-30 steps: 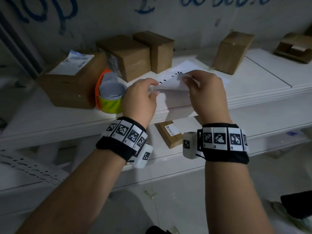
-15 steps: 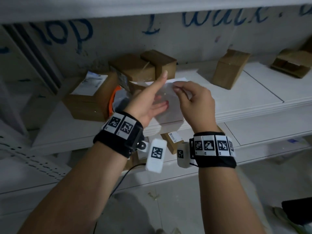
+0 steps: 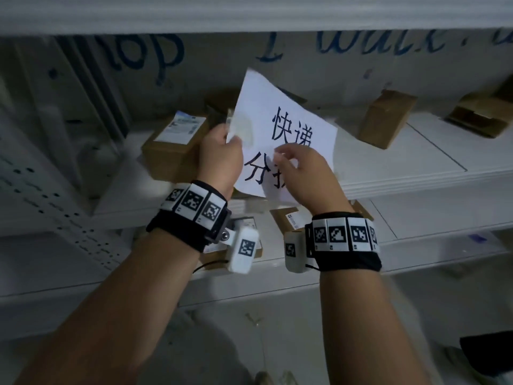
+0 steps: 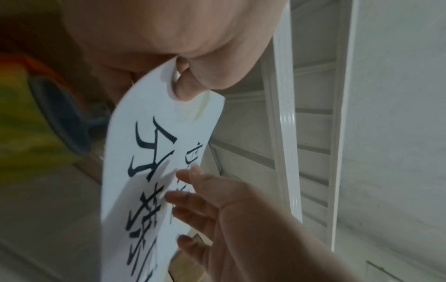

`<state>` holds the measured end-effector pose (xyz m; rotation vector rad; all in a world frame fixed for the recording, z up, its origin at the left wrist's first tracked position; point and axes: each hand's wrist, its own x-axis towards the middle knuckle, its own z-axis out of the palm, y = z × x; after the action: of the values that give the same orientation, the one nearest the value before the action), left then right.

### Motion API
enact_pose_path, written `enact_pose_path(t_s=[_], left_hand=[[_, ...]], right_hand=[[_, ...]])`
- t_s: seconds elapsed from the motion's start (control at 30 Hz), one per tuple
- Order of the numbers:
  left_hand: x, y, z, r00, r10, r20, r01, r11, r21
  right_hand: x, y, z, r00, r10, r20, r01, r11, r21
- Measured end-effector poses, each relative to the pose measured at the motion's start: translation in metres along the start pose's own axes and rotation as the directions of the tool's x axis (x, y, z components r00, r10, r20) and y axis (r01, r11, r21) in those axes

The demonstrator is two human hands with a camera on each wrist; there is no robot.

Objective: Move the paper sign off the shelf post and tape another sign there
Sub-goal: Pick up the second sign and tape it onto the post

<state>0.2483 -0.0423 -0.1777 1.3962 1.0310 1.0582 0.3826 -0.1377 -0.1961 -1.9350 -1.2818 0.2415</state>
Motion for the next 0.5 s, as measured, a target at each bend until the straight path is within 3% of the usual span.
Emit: enact_pose_path(t_s=[0.1, 0.2, 0.33, 0.5], left_hand=[[-0.008, 0.003, -0.029, 0.986, 0.138, -0.089, -0.135, 0.99, 0.036], [-0.015, 0.006, -0.068, 0.967, 0.195, -0.163, -0.186, 0.98, 0.068], [-0.021, 0.012, -0.115, 0.941, 0.209, -0.267, -0.222, 0.975, -0.018], [-0.031, 0.023, -0.173, 0.892, 0.177, -0.415, -0.219, 0.974, -0.056]], right_hand=[[-0.002, -0.012, 0.015, 0.994, 0.083, -0.069, -0.083, 0.997, -0.002], [-0.008, -0.032, 0.026, 0.978, 0.186, -0.09, -0.184, 0.982, 0.039], [-0.013, -0.063, 0.038, 0.945, 0.307, -0.111, -0.288, 0.944, 0.159], [-0.02, -0.102, 0.057, 0.92, 0.372, -0.126, -0.295, 0.865, 0.405]])
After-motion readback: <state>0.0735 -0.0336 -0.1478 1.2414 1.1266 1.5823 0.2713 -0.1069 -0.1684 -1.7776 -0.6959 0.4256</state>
